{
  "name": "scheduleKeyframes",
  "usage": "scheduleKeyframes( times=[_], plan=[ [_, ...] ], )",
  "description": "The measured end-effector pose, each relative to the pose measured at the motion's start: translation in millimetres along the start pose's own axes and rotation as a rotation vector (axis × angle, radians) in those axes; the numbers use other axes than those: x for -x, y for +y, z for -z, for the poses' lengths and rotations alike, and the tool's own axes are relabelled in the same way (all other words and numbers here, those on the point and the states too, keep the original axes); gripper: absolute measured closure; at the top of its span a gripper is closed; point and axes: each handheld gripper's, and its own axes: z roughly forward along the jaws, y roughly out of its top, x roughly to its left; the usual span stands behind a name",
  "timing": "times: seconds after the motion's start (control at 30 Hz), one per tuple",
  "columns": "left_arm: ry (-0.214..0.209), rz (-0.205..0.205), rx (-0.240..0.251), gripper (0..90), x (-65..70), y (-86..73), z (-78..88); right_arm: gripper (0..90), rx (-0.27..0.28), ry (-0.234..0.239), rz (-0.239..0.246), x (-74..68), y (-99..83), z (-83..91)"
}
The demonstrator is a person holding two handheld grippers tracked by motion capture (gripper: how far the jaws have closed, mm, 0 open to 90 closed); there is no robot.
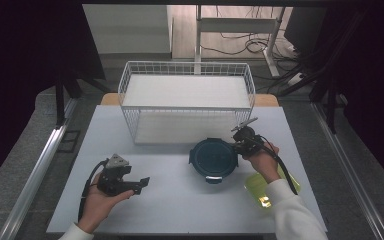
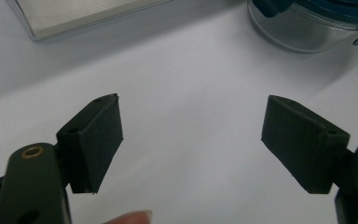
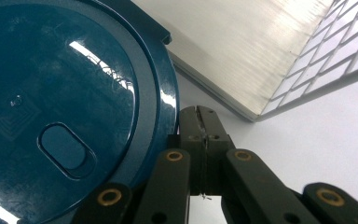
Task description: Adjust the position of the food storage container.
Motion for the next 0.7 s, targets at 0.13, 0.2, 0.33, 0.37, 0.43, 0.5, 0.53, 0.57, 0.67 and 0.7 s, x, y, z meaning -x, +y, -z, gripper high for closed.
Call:
scheduleKeyframes(
  times=[0.13, 0.2, 0.33, 0.37, 0.43, 0.5, 0.53, 0.57, 0.67, 0.7],
  plan=[
    [-0.004, 0.002, -0.002, 20.4, -0.1, 0.1, -1.0, 88.9, 0.0, 0.002, 0.002, -3.0, 1.5, -0.7],
    [-0.005, 0.002, -0.003, 20.4, 0.0, 0.1, -1.2, 88.9, 0.002, 0.005, 0.003, -4.3, 2.2, -1.1],
    [-0.005, 0.002, -0.004, 20.4, -0.1, -0.1, -1.3, 88.9, 0.001, 0.006, 0.001, -8.3, 2.3, -0.7],
    [-0.006, 0.003, -0.005, 20.4, -0.1, -0.1, -1.3, 89.0, 0.0, 0.014, 0.007, -10.6, 2.1, -0.3],
    [-0.006, 0.002, -0.005, 20.4, 0.3, 0.1, -1.2, 89.0, -0.002, 0.024, 0.003, -12.9, 2.0, 0.1],
    [-0.006, 0.002, -0.005, 20.4, 0.7, 0.1, -1.1, 89.0, -0.003, 0.027, 0.006, -14.3, 2.1, 0.3],
    [-0.005, 0.001, -0.004, 20.4, 0.9, 0.1, -1.1, 88.9, -0.003, 0.029, 0.009, -15.8, 2.2, 0.3],
    [-0.004, 0.001, -0.003, 20.6, 1.0, 0.1, -1.0, 89.0, -0.006, 0.036, 0.011, -17.5, 2.4, 0.6],
    [-0.004, 0.0, -0.002, 20.7, 1.0, 0.3, -1.1, 89.0, -0.005, 0.05, 0.016, -21.5, 3.3, 0.2],
    [-0.004, -0.001, -0.003, 20.7, 1.0, 0.3, -1.3, 89.0, -0.002, 0.054, 0.022, -22.8, 3.7, -0.1]
  ],
)
